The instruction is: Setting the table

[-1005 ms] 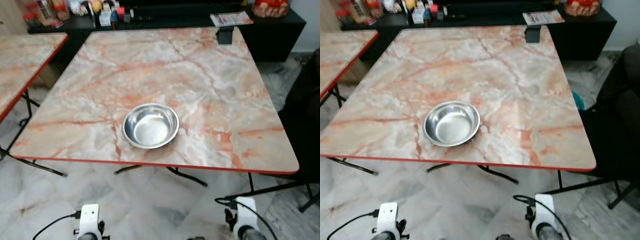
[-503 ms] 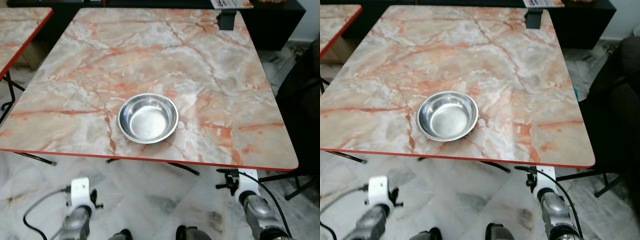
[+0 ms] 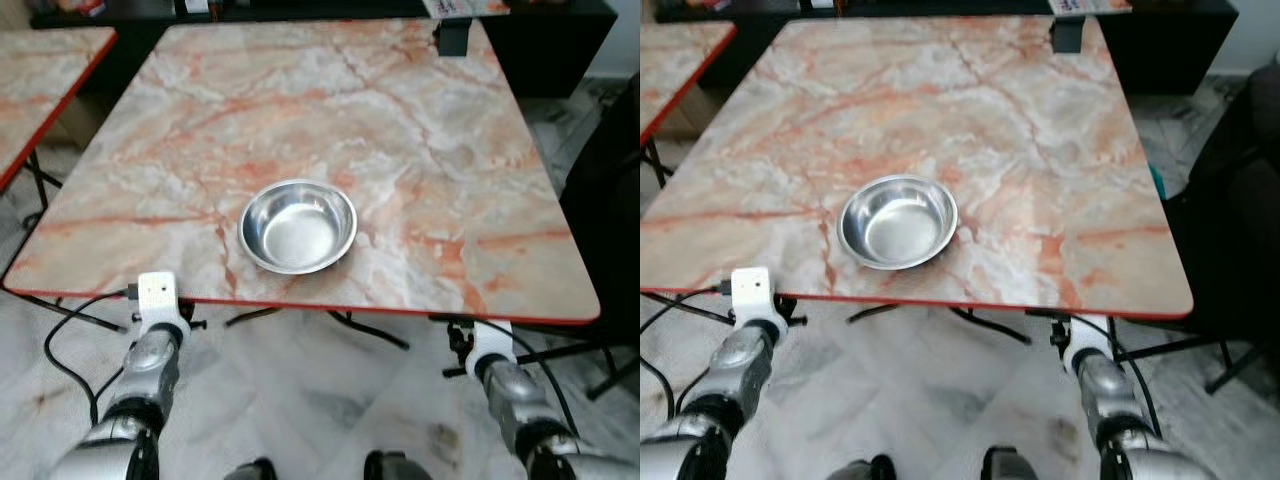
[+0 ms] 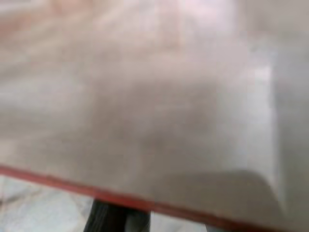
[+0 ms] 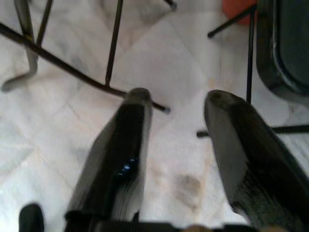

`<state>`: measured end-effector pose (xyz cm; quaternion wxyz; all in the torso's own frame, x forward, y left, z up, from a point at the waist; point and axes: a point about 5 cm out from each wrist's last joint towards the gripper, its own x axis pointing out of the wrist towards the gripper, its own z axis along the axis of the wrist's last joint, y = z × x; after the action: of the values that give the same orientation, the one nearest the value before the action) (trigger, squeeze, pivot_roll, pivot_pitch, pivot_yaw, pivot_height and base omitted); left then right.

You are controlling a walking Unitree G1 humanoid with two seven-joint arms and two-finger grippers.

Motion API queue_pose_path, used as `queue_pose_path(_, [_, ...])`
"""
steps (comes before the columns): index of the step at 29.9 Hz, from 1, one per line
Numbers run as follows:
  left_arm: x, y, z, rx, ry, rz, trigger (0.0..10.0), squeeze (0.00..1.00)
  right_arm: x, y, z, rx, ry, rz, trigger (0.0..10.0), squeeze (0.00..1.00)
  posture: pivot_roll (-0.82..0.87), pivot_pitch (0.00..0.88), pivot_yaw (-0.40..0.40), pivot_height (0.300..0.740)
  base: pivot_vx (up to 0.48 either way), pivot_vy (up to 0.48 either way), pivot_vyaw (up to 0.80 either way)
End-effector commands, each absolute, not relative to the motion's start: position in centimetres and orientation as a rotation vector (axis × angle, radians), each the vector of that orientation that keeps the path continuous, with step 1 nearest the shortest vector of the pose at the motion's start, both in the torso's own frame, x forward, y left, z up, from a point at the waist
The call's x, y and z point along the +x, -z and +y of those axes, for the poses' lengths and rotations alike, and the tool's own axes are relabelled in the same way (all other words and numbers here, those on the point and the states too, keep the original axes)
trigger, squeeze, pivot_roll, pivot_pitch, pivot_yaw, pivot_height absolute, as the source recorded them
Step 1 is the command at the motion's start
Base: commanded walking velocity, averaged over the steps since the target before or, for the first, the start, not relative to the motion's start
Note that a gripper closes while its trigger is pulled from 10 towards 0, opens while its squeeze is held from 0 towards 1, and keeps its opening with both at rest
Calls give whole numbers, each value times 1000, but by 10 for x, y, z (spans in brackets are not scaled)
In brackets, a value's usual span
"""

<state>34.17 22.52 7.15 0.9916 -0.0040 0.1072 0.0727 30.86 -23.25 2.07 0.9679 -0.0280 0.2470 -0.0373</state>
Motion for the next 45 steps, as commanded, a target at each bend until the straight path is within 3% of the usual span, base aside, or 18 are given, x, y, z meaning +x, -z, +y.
queue_pose_path(1, [343, -72, 224, -26, -155, 214, 10000, 0, 344, -71, -234, -87, 80, 294, 10000, 0, -35, 4, 19, 736, 0, 0, 0])
queue_pose_path(6, [342, -68, 227, -80, -191, 251, 10000, 0, 344, -67, -235, -103, 63, 352, 10000, 0, -46, 0, 7, 736, 0, 0, 0])
queue_pose_path(11, [321, -38, 234, -157, -214, 396, 10000, 0, 339, -62, -246, -58, 114, 397, 10000, 0, -43, 0, -5, 736, 0, 0, 0])
queue_pose_path(25, [302, -11, 230, -130, -165, 570, 10000, 0, 319, -36, -249, -57, 160, 530, 10000, 0, -38, 0, -13, 736, 0, 0, 0])
queue_pose_path(34, [274, 22, 214, -54, -94, 774, 10000, 0, 284, 4, -248, -167, 181, 783, 10000, 0, -85, 0, 4, 736, 0, 0, 0])
queue_pose_path(39, [271, 25, 216, -73, -129, 792, 10000, 0, 280, 11, -239, -198, 159, 841, 10000, 0, -90, 0, 2, 736, 0, 0, 0])
queue_pose_path(45, [263, 33, 211, -23, -95, 845, 10000, 0, 253, 37, -228, -205, 155, 966, 10000, 0, -100, 0, 11, 736, 0, 0, 0])
